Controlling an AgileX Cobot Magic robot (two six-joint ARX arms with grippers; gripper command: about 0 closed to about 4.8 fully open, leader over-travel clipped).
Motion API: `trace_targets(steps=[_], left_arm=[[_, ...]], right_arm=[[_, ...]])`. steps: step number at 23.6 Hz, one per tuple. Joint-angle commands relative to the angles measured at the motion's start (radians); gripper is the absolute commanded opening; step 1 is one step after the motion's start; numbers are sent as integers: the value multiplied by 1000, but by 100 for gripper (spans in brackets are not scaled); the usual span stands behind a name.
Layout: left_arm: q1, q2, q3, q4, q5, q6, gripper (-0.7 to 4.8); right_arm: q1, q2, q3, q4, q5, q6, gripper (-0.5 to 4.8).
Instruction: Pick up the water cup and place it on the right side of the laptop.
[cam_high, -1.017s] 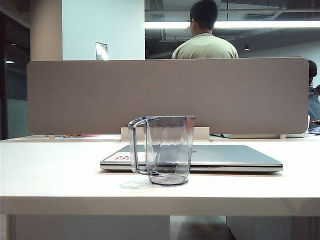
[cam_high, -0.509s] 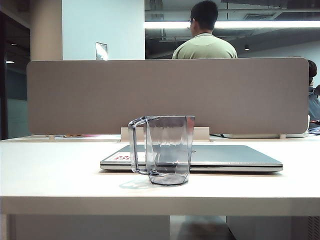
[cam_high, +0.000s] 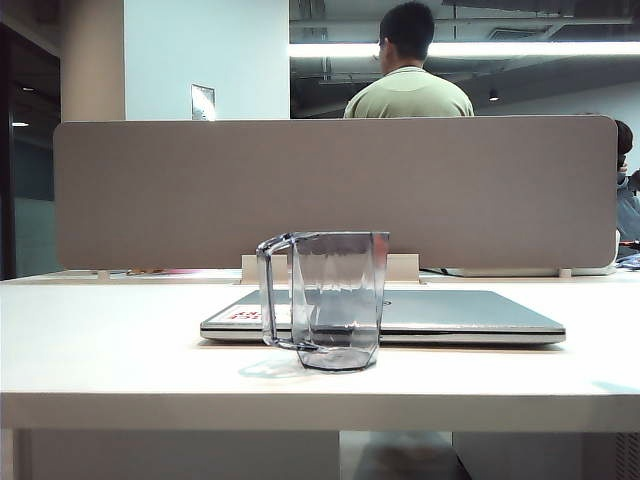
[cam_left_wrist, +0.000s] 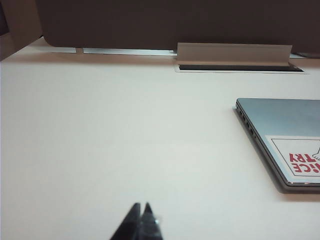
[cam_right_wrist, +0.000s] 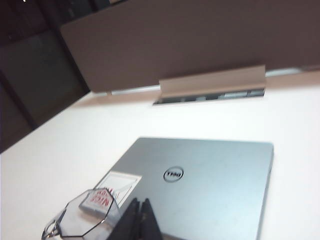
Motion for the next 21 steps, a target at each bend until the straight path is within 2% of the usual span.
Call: trace_targets(steps=[1, 13, 16, 21], left_arm=[[0, 0, 3, 8, 5, 0, -4], [0, 0, 3, 6, 4, 0, -4], [0, 0, 3, 6, 4, 1, -4], [0, 0, 3, 6, 5, 1, -4]], right_arm=[[59, 90, 15, 76, 1, -2, -9], [397, 414, 14, 280, 167, -101, -9], [486, 525, 14, 339, 176, -103, -9], [624, 684, 14, 469, 257, -103, -9]])
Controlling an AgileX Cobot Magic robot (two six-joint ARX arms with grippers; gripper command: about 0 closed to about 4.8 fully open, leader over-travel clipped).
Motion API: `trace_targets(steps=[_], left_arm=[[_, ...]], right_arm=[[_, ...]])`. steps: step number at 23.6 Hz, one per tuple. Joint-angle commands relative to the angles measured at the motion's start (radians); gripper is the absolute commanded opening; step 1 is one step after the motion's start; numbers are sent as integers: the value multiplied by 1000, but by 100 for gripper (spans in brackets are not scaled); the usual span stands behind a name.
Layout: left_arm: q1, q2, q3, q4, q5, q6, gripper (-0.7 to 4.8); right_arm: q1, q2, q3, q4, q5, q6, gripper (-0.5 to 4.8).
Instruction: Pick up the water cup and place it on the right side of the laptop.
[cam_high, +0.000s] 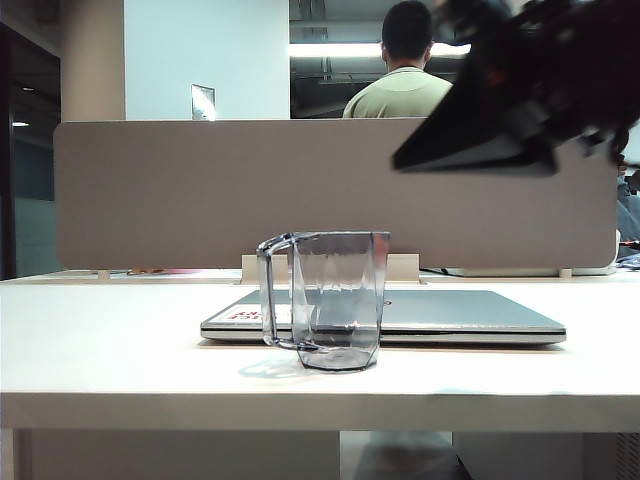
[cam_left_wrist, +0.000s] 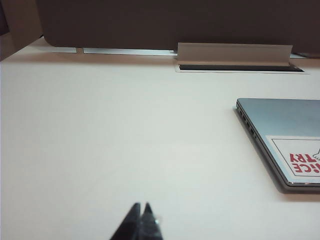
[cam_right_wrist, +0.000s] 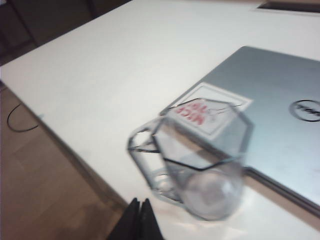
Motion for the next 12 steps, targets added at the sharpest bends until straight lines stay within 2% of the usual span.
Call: trace_targets(steps=[1, 6, 10, 11, 12], left_arm=[[0, 1, 3, 7, 5, 0, -4], [0, 1, 3, 7, 4, 1, -4], [-1, 1, 3, 7, 4, 0, -4], [0, 1, 3, 7, 4, 1, -4], [0, 1, 3, 7, 4, 1, -4]], right_arm=[[70, 72, 6, 118, 44, -5, -9], [167, 230, 7, 243, 69, -5, -8], [201, 330, 9, 338, 91, -5, 5], [210, 379, 23, 363, 108, -5, 47], [211, 401, 32, 370, 107, -5, 63]])
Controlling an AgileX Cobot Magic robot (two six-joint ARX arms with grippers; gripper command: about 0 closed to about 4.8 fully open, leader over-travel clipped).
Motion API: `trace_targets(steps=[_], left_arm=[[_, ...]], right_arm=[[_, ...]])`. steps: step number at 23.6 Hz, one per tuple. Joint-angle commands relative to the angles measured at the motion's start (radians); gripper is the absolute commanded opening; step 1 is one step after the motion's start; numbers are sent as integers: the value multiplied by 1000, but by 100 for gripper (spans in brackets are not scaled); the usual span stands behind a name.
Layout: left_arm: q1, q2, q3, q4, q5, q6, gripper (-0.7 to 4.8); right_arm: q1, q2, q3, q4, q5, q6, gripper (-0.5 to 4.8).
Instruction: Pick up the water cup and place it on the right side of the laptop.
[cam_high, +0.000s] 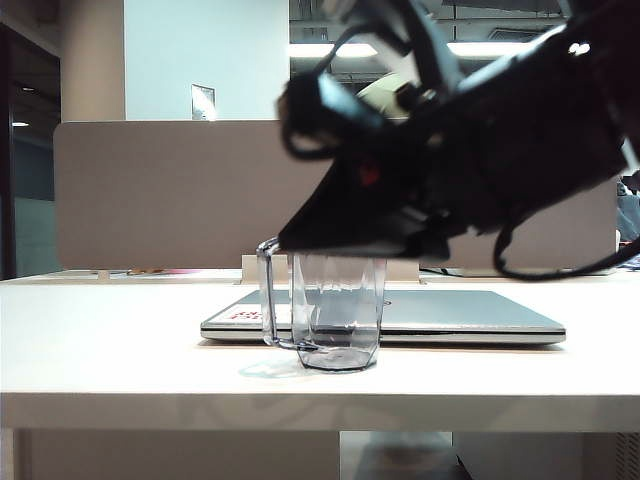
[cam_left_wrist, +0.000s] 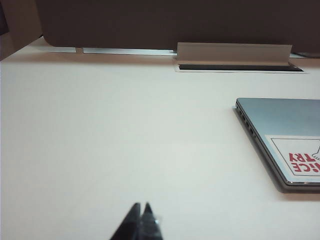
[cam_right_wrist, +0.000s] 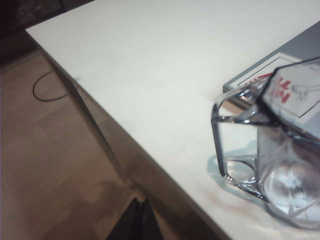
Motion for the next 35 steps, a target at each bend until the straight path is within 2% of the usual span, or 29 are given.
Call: trace_targets(steps=[1, 10, 13, 14, 21, 35], left_arm=[[0, 1, 3, 8, 4, 1, -4], [0, 1, 3, 9, 4, 0, -4], [0, 1, 3, 9, 4, 1, -4], [0, 1, 3, 9, 4, 1, -4], [0, 1, 3, 9, 4, 0, -4], [0, 1, 3, 9, 4, 0, -4]], right_arm=[[6, 65, 38, 63, 23, -2, 65], [6, 253, 162, 60, 43, -2, 68], [5, 263, 161, 34, 119, -2, 144], [5, 263, 161, 33, 126, -2, 151], [2, 264, 163, 42, 205, 1, 149], [-12, 381, 224, 130, 204, 1, 149]])
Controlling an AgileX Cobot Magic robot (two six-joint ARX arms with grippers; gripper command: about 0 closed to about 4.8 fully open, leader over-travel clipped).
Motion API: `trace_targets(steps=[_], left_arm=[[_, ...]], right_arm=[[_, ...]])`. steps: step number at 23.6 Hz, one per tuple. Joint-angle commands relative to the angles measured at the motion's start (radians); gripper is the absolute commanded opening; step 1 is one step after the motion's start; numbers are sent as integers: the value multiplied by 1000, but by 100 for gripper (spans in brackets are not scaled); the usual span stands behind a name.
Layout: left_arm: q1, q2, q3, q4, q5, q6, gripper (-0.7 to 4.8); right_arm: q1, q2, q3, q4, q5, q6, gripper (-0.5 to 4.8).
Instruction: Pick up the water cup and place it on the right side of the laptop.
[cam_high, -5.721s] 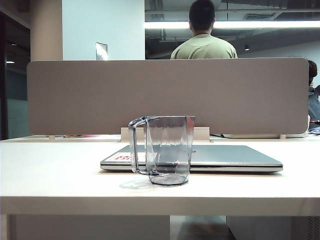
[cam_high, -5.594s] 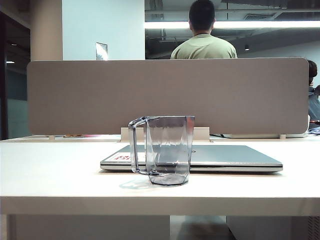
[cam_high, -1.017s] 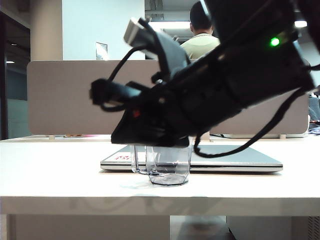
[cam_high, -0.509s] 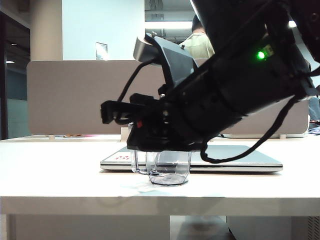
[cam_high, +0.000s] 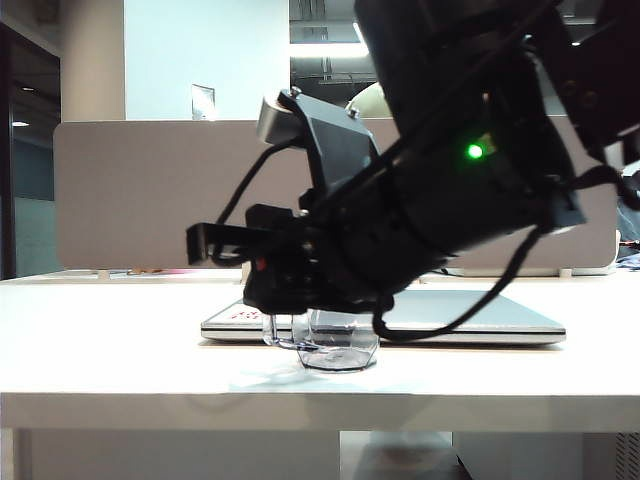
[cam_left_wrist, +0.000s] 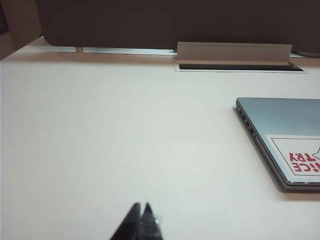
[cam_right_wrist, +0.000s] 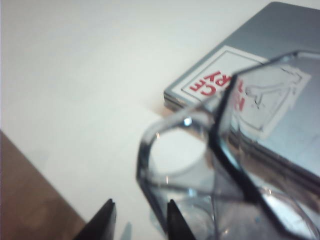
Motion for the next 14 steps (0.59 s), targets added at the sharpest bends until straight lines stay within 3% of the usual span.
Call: trace_targets(steps=[1, 14], left_arm=[[0, 1, 3, 9, 4, 0, -4], [0, 1, 3, 10, 4, 0, -4]], right_arm=[[1, 13, 17, 27, 6, 0, 149], [-34, 17, 18, 62, 23, 1, 142]])
